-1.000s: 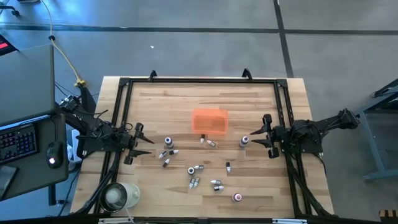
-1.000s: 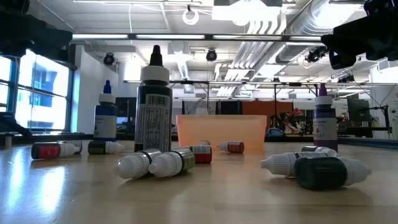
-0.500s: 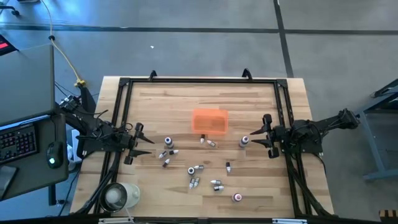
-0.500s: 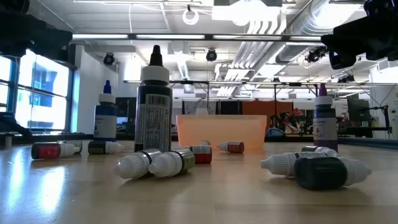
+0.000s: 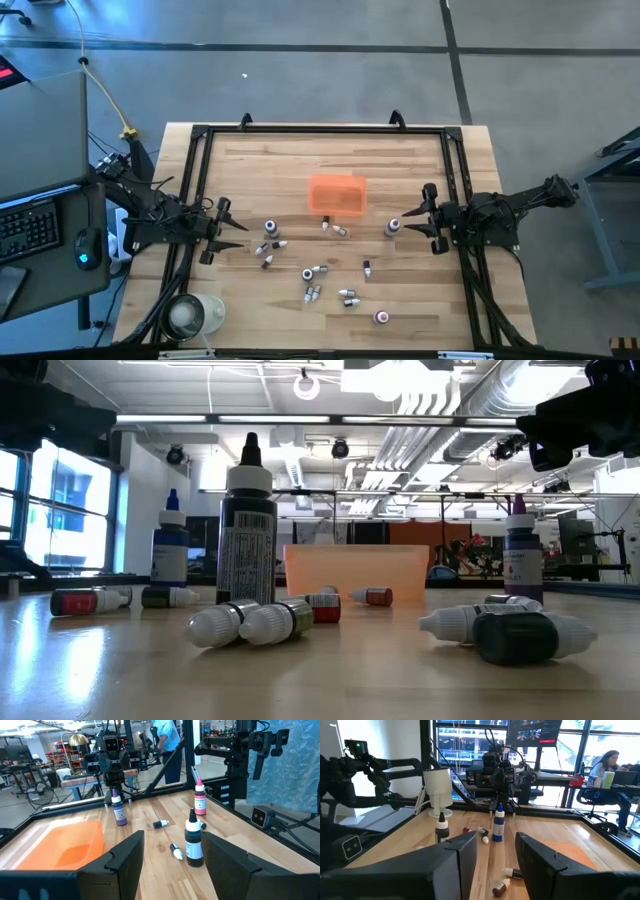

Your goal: Pick & Place food coloring

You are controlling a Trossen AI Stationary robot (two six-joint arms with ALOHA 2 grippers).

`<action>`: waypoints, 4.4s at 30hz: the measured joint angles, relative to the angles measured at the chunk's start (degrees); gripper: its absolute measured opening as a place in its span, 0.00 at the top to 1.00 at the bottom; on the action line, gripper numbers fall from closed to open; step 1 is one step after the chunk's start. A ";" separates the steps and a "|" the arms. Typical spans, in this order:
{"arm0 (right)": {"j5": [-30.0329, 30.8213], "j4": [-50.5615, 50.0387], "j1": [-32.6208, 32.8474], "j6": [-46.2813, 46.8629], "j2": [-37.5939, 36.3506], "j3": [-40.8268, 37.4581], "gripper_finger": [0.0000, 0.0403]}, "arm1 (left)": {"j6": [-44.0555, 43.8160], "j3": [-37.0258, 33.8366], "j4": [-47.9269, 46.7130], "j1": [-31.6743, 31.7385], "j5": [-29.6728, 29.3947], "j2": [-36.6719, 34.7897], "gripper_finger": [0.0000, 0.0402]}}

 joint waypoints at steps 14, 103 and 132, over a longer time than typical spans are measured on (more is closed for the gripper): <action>0.00 0.00 -0.02 0.00 0.00 -0.02 0.68 | 0.00 0.00 0.00 -0.01 0.00 0.00 0.51; 11.16 9.83 -0.04 10.51 29.13 -0.02 0.90 | 0.01 0.00 0.00 -0.01 -0.35 0.00 0.51; 23.00 32.29 -19.05 7.32 74.55 26.72 0.89 | -0.92 3.67 10.36 0.01 -1.97 0.02 0.51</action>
